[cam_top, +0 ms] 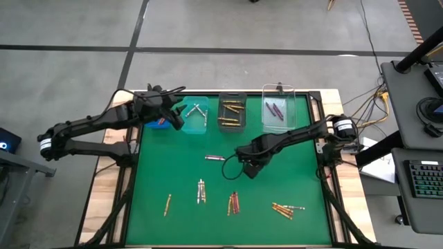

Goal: Sort crayons
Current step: Put the violet crayon into the transparent bin

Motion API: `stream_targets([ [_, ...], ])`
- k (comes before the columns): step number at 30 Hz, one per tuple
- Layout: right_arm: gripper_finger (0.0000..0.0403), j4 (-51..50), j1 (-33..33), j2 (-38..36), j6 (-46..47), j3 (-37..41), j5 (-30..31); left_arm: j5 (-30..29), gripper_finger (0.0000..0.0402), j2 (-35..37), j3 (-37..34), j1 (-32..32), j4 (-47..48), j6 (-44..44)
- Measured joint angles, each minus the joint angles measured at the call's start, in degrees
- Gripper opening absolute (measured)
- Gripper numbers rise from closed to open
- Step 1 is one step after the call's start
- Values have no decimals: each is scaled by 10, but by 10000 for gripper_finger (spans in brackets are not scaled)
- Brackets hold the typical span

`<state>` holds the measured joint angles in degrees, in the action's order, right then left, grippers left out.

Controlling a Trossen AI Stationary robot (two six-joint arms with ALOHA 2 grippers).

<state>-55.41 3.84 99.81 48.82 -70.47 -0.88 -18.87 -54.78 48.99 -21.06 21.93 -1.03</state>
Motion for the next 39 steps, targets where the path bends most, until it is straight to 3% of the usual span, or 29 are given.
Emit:
stream_targets([
  [7, 77, 67, -9, 1, 34, 18, 41, 0, 123, -4, 0, 0, -5, 0],
  [16, 77, 81, -18, 1, 42, 21, 85, 0, 123, -4, 0, 0, -6, 0],
  [39, 74, 133, -19, 1, 61, 87, 88, 0, 123, -4, 0, 0, -6, 0],
])
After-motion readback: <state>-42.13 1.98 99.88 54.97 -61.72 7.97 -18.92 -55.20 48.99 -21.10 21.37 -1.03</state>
